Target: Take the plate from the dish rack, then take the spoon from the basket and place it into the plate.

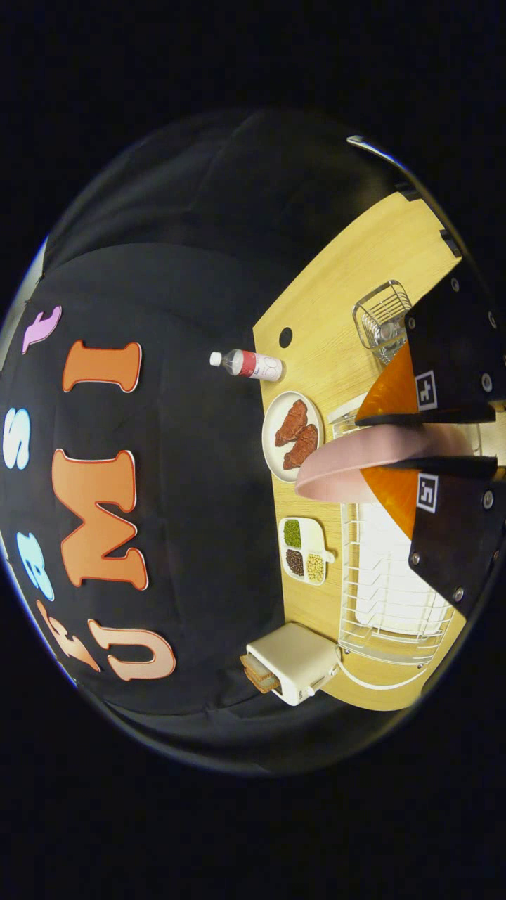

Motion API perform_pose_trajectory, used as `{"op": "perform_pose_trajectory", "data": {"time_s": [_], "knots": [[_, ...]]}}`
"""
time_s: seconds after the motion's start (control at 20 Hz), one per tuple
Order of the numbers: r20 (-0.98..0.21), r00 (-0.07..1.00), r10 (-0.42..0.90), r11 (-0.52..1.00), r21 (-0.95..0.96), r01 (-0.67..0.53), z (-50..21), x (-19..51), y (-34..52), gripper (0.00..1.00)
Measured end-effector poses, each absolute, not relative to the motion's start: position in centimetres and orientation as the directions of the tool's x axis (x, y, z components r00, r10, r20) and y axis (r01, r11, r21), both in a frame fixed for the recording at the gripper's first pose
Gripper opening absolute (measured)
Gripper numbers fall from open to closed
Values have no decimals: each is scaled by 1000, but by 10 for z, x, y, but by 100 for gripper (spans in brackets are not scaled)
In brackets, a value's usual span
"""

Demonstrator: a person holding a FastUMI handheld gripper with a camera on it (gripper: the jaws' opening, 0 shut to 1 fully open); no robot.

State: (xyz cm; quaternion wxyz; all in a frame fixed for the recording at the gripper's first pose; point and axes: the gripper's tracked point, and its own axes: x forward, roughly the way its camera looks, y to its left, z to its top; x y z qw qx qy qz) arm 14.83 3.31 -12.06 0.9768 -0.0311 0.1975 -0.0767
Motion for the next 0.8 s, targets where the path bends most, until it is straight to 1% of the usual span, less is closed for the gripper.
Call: {"op": "perform_pose_trajectory", "data": {"time_s": [0.1, 0.15, 0.2, 0.25, 0.45, 0.65, 0.8], "knots": [[-286, 937, -201, 976, -144, 165, -90, 154, 23, 18], [-269, 945, -186, 981, -105, 163, -75, 156, 27, 14], [-275, 943, -187, 982, -86, 169, -68, 153, 29, 11], [-280, 941, -188, 982, -75, 174, -68, 146, 26, 10], [-301, 945, -128, 992, -46, 120, -74, 104, 33, 11], [-365, 930, -47, 995, 69, 78, -98, 50, 41, 11], [-393, 920, -3, 989, 137, 62, -111, 14, 44, 11]]}}
